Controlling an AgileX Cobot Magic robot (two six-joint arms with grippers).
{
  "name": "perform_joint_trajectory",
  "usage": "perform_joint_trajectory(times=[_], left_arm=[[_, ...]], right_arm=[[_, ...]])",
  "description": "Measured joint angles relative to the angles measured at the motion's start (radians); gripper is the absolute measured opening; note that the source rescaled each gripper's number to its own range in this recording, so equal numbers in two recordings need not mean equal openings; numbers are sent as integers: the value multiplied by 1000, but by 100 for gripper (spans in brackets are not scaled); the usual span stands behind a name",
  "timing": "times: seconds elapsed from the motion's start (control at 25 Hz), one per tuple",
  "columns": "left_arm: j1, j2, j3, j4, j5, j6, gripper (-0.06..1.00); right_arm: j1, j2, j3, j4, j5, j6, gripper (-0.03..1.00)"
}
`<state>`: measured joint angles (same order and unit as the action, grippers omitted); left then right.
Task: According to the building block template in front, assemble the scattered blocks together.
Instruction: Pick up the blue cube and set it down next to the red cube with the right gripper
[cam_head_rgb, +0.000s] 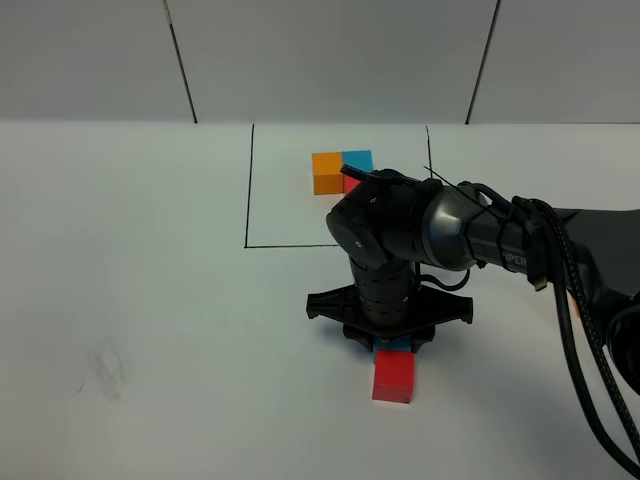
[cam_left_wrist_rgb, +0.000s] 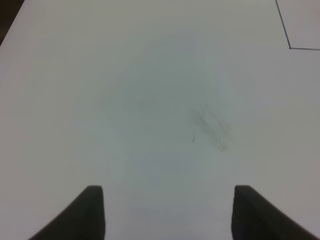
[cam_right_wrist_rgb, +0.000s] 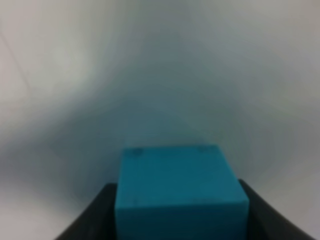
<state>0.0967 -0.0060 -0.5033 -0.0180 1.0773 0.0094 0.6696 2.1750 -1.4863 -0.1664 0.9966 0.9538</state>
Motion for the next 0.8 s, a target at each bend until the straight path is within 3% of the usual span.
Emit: perform_joint_trajectory(times=[0.8], left_arm=[[0,0,0,0,0,0,23]], right_arm=[[0,0,-1,2,8,12,27]])
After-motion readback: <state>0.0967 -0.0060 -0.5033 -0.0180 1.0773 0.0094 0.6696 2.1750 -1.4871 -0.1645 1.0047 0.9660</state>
